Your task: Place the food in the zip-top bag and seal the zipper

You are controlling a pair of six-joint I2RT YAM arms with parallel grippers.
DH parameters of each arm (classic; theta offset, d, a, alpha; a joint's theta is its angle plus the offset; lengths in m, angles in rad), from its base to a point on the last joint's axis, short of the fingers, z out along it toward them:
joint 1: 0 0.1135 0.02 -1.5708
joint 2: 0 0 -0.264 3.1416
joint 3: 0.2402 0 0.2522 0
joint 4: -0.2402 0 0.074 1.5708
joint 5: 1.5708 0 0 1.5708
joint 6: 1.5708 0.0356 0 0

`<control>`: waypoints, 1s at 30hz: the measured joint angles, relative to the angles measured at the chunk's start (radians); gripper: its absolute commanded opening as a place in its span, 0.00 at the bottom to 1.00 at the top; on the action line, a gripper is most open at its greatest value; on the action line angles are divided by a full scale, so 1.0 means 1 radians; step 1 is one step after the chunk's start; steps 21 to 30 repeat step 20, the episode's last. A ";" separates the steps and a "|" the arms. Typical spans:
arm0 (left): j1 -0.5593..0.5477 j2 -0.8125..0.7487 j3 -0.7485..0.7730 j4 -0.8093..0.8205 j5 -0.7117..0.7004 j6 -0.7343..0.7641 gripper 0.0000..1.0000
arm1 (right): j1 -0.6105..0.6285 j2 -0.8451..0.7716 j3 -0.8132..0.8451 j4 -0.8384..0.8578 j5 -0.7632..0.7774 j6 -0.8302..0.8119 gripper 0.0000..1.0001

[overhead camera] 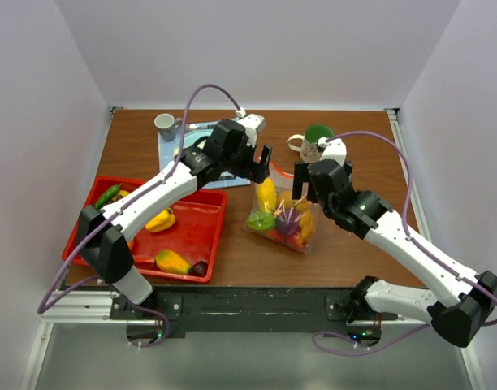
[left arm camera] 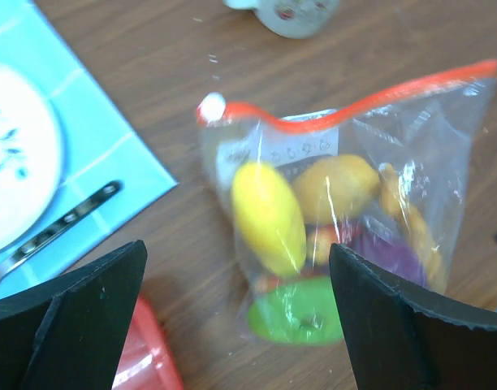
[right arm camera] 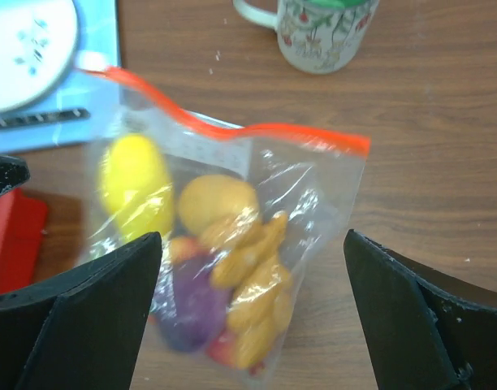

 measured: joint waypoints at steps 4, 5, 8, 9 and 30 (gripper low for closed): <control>0.000 -0.097 -0.038 0.008 -0.127 -0.056 1.00 | -0.016 -0.003 0.115 -0.072 -0.019 0.024 0.99; 0.000 -0.145 -0.072 0.009 -0.153 -0.073 1.00 | -0.016 -0.011 0.137 -0.086 -0.026 0.029 0.99; 0.000 -0.307 -0.203 0.024 -0.208 -0.125 1.00 | -0.016 -0.056 0.158 -0.105 -0.078 0.048 0.99; 0.000 -0.361 -0.248 0.030 -0.222 -0.146 1.00 | -0.016 -0.080 0.154 -0.110 -0.098 0.056 0.99; 0.000 -0.720 -0.573 0.114 -0.254 -0.277 1.00 | -0.016 -0.293 -0.032 -0.101 -0.204 0.121 0.99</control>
